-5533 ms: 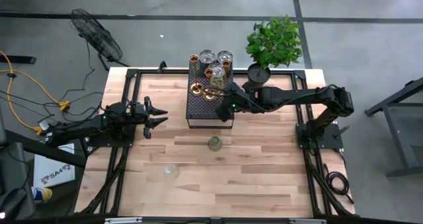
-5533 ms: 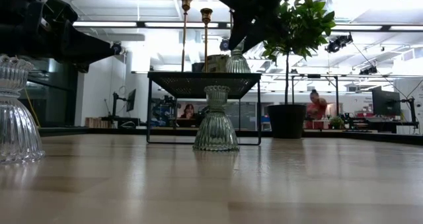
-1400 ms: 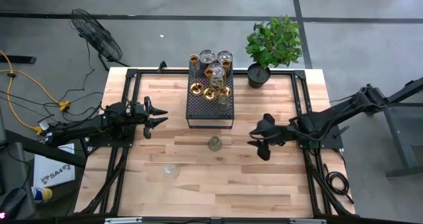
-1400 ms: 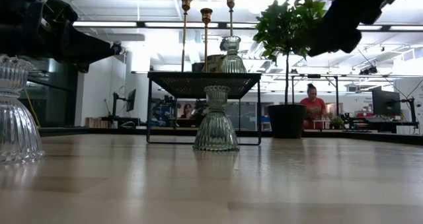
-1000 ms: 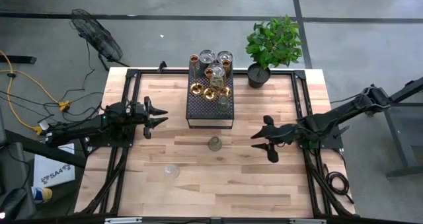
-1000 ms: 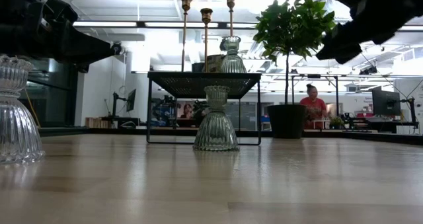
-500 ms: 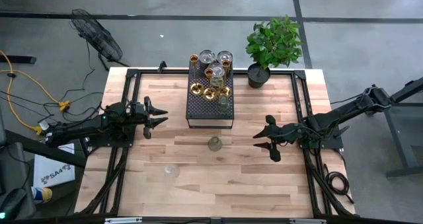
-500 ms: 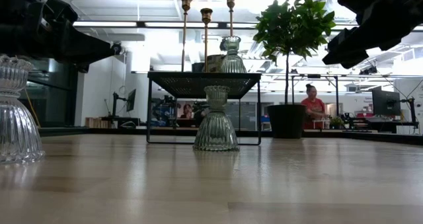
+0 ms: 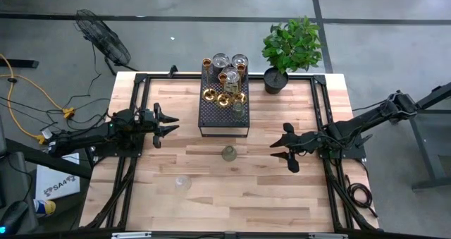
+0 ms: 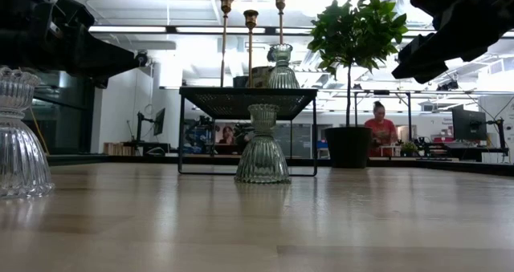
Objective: Pick & Place candle stick holders
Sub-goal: Put the transparent candle holder on the shelf
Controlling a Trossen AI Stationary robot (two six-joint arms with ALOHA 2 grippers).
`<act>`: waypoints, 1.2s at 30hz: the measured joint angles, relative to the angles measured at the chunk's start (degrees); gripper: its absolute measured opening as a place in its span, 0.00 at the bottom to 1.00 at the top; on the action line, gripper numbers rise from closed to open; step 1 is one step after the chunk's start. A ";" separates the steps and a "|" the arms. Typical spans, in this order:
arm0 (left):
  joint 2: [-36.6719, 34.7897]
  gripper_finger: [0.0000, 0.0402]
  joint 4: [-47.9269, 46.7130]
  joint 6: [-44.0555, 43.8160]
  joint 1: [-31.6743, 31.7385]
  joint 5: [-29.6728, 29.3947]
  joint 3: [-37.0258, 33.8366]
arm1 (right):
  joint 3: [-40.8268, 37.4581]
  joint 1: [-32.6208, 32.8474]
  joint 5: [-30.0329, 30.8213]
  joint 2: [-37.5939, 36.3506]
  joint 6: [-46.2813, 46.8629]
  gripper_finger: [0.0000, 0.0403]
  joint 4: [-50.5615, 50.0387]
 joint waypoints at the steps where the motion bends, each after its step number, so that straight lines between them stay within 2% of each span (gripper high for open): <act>1: 0.00 0.31 0.01 0.00 -0.01 -0.01 0.00 | 0.00 0.00 0.00 0.00 -0.02 0.37 0.00; 13: 0.01 0.31 0.26 -0.91 0.01 0.79 0.01 | 0.00 0.00 0.00 0.02 -0.02 0.37 0.00; 18: 0.01 0.31 0.77 -10.14 -0.01 4.94 -0.01 | 0.00 0.00 0.01 0.02 0.00 0.37 0.00; 25: 0.00 0.31 0.69 -20.33 0.01 7.33 0.33 | 0.00 -0.01 0.01 0.02 -0.01 0.37 -0.01; 29: 0.32 0.31 -1.61 -14.70 -0.08 15.21 2.73 | 0.00 0.00 0.02 0.02 -0.02 0.37 -0.02; 36: 5.30 0.31 -8.67 -11.66 -5.28 15.28 8.10 | 0.00 0.00 0.02 0.04 -0.01 0.37 -0.02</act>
